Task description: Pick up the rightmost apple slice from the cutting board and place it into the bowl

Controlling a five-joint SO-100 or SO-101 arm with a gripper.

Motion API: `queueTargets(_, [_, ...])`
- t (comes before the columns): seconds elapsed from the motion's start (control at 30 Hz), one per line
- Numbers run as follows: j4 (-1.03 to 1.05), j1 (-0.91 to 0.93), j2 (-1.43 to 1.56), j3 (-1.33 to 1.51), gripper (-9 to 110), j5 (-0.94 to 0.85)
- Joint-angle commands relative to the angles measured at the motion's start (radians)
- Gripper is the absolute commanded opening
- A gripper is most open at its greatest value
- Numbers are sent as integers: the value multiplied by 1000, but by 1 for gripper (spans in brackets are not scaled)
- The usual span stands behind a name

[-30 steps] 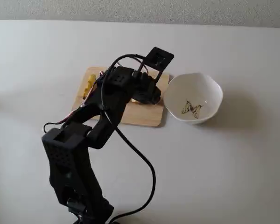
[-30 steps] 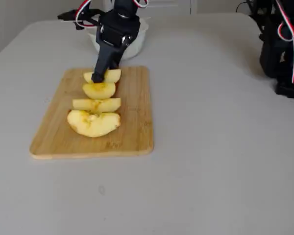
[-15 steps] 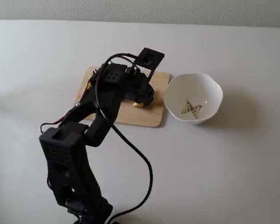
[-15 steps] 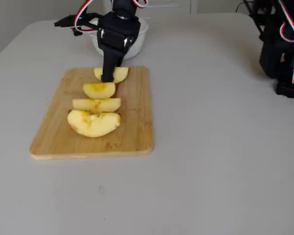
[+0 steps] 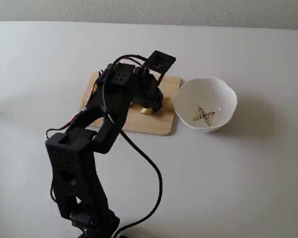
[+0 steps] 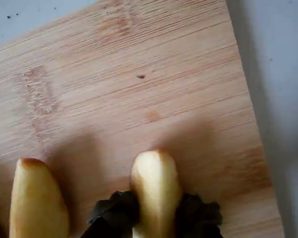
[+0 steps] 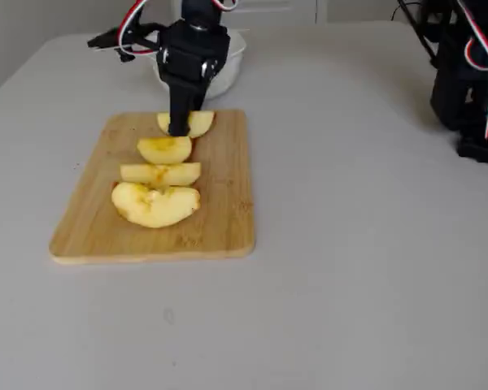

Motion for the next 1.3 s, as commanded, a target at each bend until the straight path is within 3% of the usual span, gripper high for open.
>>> queueTargets(0.0, [-3, -26, 67, -35, 0, 100])
queueTargets(0.37, [0, -15, 367, -75, 0, 499])
queueTargets(0.7, [28, 215, 555, -91, 0, 847])
queueTargets(1.2, [26, 385, 339, -80, 0, 894])
queueTargets(1.27, [6, 396, 310, -80, 6, 891])
